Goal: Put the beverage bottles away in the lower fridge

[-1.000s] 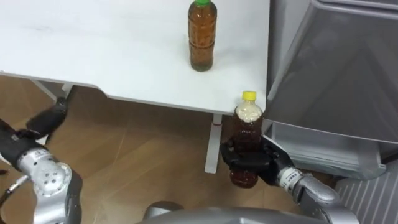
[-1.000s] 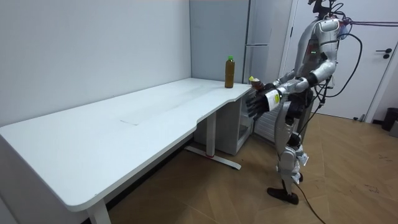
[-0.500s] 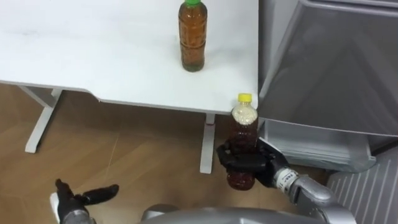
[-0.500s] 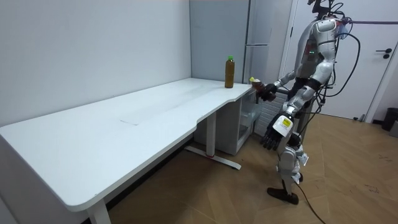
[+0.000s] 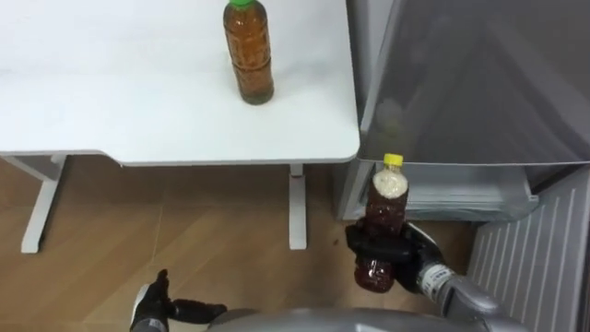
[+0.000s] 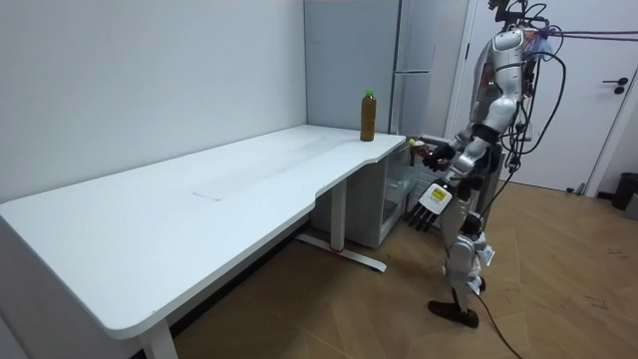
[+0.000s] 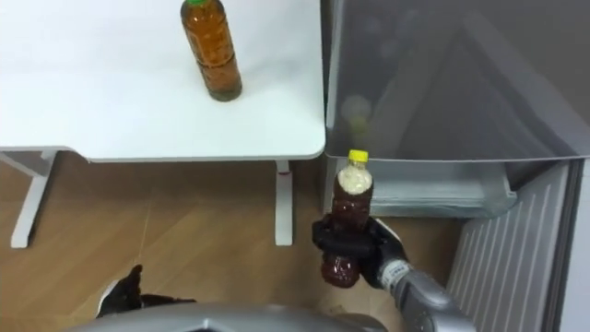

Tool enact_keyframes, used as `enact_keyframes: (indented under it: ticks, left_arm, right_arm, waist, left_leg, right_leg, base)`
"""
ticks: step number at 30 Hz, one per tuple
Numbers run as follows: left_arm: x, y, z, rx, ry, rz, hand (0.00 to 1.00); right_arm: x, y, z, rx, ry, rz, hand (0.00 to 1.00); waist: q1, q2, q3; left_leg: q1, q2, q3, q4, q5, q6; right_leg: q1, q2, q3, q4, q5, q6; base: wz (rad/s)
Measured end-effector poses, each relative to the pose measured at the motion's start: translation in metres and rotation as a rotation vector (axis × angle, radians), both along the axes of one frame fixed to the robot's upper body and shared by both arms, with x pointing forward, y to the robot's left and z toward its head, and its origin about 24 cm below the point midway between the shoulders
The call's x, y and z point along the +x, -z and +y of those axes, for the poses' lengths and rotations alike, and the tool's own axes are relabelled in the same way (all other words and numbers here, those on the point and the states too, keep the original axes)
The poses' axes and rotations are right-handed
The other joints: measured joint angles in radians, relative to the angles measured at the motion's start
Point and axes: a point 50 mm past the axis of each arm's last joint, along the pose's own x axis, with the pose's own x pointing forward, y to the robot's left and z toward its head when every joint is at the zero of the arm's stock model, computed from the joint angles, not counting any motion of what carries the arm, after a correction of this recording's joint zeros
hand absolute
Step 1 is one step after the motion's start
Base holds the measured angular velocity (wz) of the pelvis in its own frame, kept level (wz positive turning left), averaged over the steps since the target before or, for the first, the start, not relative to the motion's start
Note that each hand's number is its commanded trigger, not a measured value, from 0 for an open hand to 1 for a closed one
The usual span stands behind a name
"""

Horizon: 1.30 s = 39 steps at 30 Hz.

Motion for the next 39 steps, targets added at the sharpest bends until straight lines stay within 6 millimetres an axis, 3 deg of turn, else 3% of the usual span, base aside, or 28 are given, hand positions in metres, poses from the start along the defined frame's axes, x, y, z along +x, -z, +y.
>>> enact_keyframes:
  ticks: [9,15,32,37,39]
  left_arm:
    - [0.011,-0.002,-0.002,-0.008,0.1,-0.01,0.0]
    - [0.01,-0.001,-0.002,-0.019,0.096,-0.004,0.0]
    - [0.001,0.0,0.0,-0.03,0.086,0.025,0.0]
    - [0.012,-0.001,-0.002,-0.024,0.103,0.002,0.0]
    - [0.022,0.0,-0.005,-0.029,0.108,-0.003,0.0]
  right_arm:
    - [0.01,-0.002,-0.009,0.011,0.184,-0.006,1.0]
    - [0.012,-0.003,-0.022,0.096,0.46,0.002,1.0]
    - [0.011,0.002,-0.026,0.354,0.893,0.077,1.0]
    - [0.023,0.003,-0.029,0.396,0.993,0.078,1.0]
    - [0.038,0.001,-0.029,0.423,1.02,0.07,1.0]
  waist:
    - [-0.015,-0.012,0.0036]
    - [-0.011,-0.012,0.005]
    - [-0.009,-0.008,0.0077]
    - [-0.007,0.001,0.0034]
    - [-0.004,0.005,0.0042]
  left_leg:
    - [0.007,0.0,0.004,0.0,0.0,0.0]
    - [0.017,0.001,0.008,0.001,0.0,0.0]
    - [0.01,0.0,0.013,0.004,0.0,0.0]
    - [-0.055,0.0,0.007,0.027,0.001,0.002]
    - [-0.093,0.0,0.007,0.038,0.004,0.004]
  right_leg:
    - [0.002,-0.001,0.002,0.0,0.0,0.0]
    - [0.015,0.0,0.005,0.0,0.0,0.0]
    - [0.011,0.0,0.01,-0.003,-0.002,0.002]
    - [-0.044,-0.002,0.002,0.01,-0.001,0.001]
    - [-0.091,-0.004,0.001,0.038,0.0,0.0]
  base:
    - [0.0]
    - [0.0]
    - [0.0]
    - [0.06]
    - [0.0]
